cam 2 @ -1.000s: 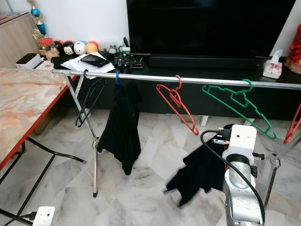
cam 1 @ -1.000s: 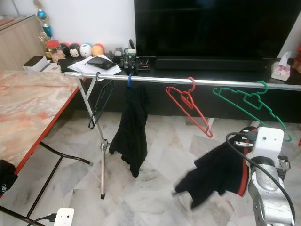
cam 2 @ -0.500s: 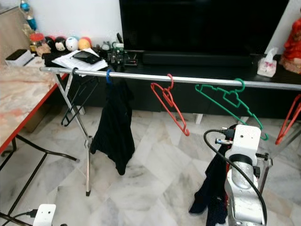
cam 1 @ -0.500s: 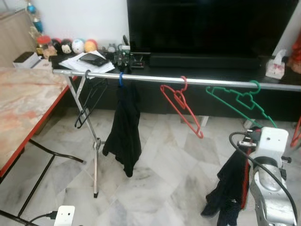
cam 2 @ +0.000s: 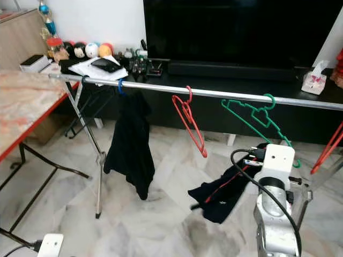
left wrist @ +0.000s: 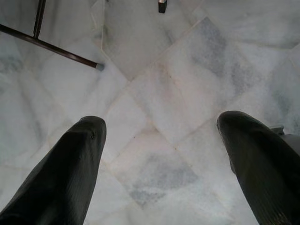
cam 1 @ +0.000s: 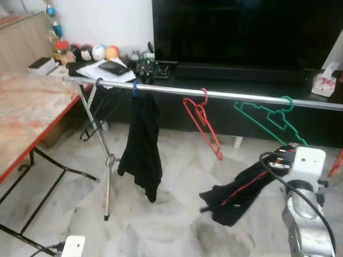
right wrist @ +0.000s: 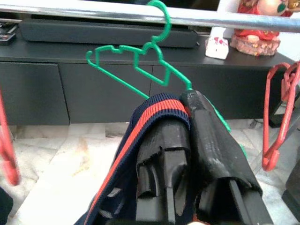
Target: Hang hanger
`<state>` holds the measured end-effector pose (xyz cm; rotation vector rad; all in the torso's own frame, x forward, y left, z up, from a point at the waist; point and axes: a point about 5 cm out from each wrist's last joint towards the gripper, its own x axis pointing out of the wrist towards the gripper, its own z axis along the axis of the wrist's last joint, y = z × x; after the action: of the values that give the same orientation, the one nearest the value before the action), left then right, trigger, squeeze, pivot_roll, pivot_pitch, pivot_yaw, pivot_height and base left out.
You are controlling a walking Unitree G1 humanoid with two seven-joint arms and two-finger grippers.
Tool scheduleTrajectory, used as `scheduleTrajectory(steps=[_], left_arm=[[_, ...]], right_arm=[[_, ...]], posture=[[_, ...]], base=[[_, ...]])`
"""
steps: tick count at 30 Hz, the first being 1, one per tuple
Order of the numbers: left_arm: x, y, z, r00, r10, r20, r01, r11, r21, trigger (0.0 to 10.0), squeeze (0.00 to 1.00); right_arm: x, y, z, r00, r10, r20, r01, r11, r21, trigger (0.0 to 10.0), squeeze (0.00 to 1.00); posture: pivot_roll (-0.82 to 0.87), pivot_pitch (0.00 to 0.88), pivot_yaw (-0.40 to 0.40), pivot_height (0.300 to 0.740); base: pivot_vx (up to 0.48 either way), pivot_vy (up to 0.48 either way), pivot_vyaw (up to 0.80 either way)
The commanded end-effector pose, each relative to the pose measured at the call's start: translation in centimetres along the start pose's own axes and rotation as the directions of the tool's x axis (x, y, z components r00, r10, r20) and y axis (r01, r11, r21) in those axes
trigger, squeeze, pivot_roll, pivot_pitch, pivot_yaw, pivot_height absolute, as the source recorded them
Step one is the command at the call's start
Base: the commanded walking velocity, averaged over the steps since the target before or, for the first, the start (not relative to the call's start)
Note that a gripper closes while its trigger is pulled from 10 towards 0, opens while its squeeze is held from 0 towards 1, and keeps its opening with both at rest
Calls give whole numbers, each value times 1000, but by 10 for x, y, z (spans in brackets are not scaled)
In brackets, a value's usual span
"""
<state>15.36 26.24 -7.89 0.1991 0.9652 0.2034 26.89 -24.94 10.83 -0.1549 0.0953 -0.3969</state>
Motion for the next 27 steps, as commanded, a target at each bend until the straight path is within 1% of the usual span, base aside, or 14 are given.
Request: scheduleTrajectory(steps=[1,9,13,18,20,25,27], left_arm=[[0,-1,0,1000,-4,-4,4,1000,3,10000,0],[0,-1,1,1000,-3,-2,3,1000,2,10000,0],[0,-1,1,1000,-2,-1,2,1000,3,10000,0],[0,-1,2,1000,0,1,0,1000,0,10000,0],[0,-1,2,1000,8,8,-8,1000,-3,10000,0],[0,0,3,999,25,26,-25,999,-21,10000,0],[0,1,4,999,33,33,-32,999,-31,10000,0]], right_arm=[[2,-2,8,1000,-11,28,11,1000,7,10000,0],[1,1,7,1000,-6,27,6,1000,8,10000,0],[0,1,5,1000,-2,28,2,1000,2,10000,0],[0,-1,1,1000,12,10,-12,1000,-14,10000,0],[-1,-2,-9,999,33,-33,-34,999,-38,10000,0],[-3,-6,-24,994,40,-100,-45,998,-50,10000,0],[-5,-9,-36,987,38,-156,-49,996,-71,10000,0]], posture=[[-183,1,20,740],[-182,8,18,740],[-183,11,17,740],[-185,15,18,740],[-187,16,19,740],[-187,16,19,740],[-185,18,17,740]], base=[[0,-292,-781],[0,-292,-713],[0,-122,0],[0,0,0],[0,0,0],[0,0,0],[0,0,0]])
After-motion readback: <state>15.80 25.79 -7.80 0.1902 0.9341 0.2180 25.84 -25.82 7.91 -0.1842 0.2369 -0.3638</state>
